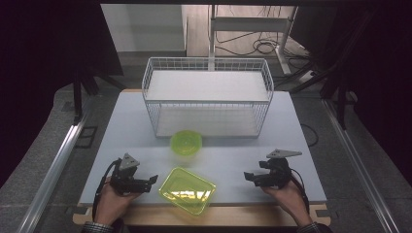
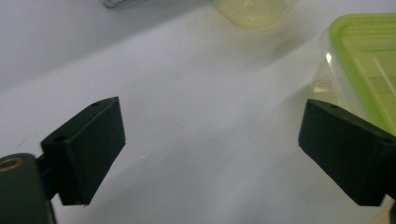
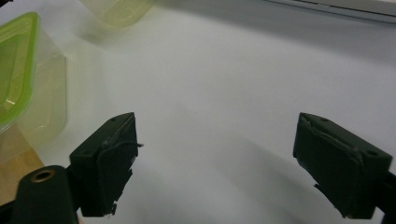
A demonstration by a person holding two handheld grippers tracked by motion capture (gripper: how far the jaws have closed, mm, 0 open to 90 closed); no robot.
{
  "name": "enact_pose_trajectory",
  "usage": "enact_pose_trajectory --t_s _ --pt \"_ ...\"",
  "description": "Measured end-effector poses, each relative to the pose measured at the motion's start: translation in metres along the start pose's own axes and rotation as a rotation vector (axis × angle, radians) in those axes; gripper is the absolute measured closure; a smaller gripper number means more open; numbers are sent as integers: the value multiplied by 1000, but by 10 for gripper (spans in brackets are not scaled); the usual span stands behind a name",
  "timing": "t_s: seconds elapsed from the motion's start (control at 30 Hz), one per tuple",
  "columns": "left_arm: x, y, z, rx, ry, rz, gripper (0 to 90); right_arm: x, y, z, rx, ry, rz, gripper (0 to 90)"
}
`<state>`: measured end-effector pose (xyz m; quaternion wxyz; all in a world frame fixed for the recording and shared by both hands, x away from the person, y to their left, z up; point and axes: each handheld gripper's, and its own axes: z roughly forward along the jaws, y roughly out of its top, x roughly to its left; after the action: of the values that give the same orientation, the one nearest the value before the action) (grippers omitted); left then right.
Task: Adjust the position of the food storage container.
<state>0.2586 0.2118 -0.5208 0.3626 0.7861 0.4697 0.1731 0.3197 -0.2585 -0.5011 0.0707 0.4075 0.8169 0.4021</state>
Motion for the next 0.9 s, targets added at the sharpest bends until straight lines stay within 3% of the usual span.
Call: enact_pose_trajectory --t_s 0.13,0.3,0.5,0.7,0.8,0.9 --pt "-1 -1 0 1 -2 43 149 3 1 0 -5 4 -22 188" --pt "1 1 -1 -15 -17 34 249 4 1 5 17 6 -51 197" --pt "1 3 -3 -8 0 34 452 4 1 3 6 0 -58 201" --pt "0 10 -5 -9 -53 -4 630 4 1 4 13 0 -57 201" --pt "-2 15 -5 -26 -84 -5 698 3 1 3 11 -3 -61 201" --pt "-4 21 -6 -43 -87 24 754 3 2 2 10 -4 -60 201"
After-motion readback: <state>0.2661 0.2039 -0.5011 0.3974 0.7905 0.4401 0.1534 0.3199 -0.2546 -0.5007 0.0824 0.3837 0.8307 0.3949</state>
